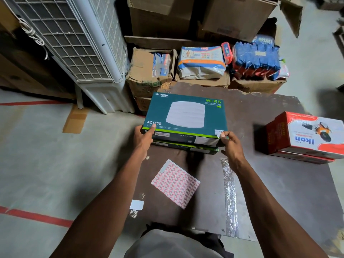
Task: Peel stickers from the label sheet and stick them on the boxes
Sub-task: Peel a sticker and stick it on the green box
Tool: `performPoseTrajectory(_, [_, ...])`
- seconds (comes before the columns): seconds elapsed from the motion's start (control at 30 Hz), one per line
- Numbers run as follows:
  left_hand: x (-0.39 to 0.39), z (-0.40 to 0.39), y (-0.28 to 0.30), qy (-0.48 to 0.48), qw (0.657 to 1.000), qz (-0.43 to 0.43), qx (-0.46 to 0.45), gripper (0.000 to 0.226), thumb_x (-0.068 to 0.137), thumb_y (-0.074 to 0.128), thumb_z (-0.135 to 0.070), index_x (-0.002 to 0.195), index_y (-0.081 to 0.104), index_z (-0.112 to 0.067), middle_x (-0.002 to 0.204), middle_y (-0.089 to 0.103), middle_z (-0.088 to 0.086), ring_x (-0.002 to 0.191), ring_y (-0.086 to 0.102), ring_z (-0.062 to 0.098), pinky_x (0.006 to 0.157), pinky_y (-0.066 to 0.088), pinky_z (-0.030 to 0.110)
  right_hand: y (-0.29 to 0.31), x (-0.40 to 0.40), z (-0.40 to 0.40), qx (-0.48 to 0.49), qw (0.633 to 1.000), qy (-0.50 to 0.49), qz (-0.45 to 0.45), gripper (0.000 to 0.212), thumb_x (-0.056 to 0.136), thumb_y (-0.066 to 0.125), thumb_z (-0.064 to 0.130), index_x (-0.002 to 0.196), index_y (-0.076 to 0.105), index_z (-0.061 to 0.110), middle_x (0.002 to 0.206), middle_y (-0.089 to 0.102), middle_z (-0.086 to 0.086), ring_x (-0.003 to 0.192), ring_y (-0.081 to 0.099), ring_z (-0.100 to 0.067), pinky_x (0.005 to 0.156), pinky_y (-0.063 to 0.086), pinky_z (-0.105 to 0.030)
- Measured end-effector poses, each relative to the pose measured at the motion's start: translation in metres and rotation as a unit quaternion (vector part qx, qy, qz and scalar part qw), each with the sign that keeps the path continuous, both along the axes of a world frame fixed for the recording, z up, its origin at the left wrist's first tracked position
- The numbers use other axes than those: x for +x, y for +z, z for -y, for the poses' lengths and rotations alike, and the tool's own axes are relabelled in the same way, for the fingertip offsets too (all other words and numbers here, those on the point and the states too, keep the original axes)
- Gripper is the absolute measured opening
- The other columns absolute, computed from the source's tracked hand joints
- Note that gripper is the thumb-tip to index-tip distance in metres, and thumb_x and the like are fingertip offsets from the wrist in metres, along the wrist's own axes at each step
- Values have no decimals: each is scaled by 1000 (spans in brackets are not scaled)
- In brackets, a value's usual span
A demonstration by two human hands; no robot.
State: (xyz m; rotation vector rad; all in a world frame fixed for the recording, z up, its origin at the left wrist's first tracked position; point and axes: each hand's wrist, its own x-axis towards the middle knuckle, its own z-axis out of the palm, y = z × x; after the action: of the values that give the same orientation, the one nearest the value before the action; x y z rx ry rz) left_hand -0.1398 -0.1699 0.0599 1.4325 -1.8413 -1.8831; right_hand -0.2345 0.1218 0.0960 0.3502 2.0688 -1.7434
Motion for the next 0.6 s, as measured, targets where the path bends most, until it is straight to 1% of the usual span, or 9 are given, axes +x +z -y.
performPoseTrajectory(0.07, [-5,-1,11,27,999,-16,32,56,83,76,-58,118,51,-22,115,69,3,101,70,17,78,60,34,5,1,2,-2,1000,-5,2,30,101,48,4,78,53,22,86,59,-1,73,50,-12,66,35,-30])
performPoseTrajectory(0.1, [-8,-1,15,38,998,-23,48,57,83,76,-57,119,49,-21,116,68,3,103,70,18,78,59,34,8,2,3,-4,1000,-9,3,30,101,48,4,78,53,21,86,60,-1,73,51,-12,66,36,-30])
performPoseTrajectory(0.2, [-14,2,27,56,992,-41,103,66,82,82,-48,126,46,-16,122,65,5,109,66,26,86,57,47,17,2,5,-12,1000,-19,14,27,102,49,7,80,52,23,81,59,2,69,51,-12,64,37,-30])
performPoseTrajectory(0.27, [-18,5,34,67,986,-56,141,71,78,86,-42,132,49,-14,124,67,7,112,66,30,91,55,56,24,1,5,-18,999,-21,26,26,103,48,10,81,50,24,81,57,2,71,52,-13,68,39,-32])
performPoseTrajectory(0.33, [-22,4,43,71,981,-93,153,57,85,82,-31,131,55,-11,122,71,11,110,69,30,98,53,58,27,1,4,-18,999,-25,37,24,103,48,14,82,50,26,86,58,2,78,53,-16,71,39,-33])
performPoseTrajectory(0.4, [-27,2,52,71,984,-110,123,48,87,79,-27,129,61,-13,119,73,10,107,71,26,100,54,55,29,3,2,-24,998,-31,46,23,103,48,16,83,50,26,88,59,1,79,52,-17,71,39,-32])
performPoseTrajectory(0.5, [-30,-3,72,66,985,-138,79,60,82,83,-31,137,61,-23,124,73,3,104,72,16,88,60,42,31,8,-1,-24,997,-36,57,22,102,51,17,82,52,25,85,58,4,75,47,-16,72,37,-32])
performPoseTrajectory(0.53, [-31,-5,78,62,985,-153,54,69,77,86,-34,140,59,-25,127,71,-1,106,71,13,89,60,40,32,11,-2,-25,998,-42,50,21,101,53,17,81,53,25,84,59,7,75,47,-14,71,36,-32])
performPoseTrajectory(0.6, [-33,-9,93,34,984,-174,-29,81,68,88,-40,142,59,-25,133,67,-6,118,66,11,103,55,39,39,15,-4,-25,998,-58,10,22,99,55,12,80,56,24,80,61,13,71,47,-7,68,36,-29])
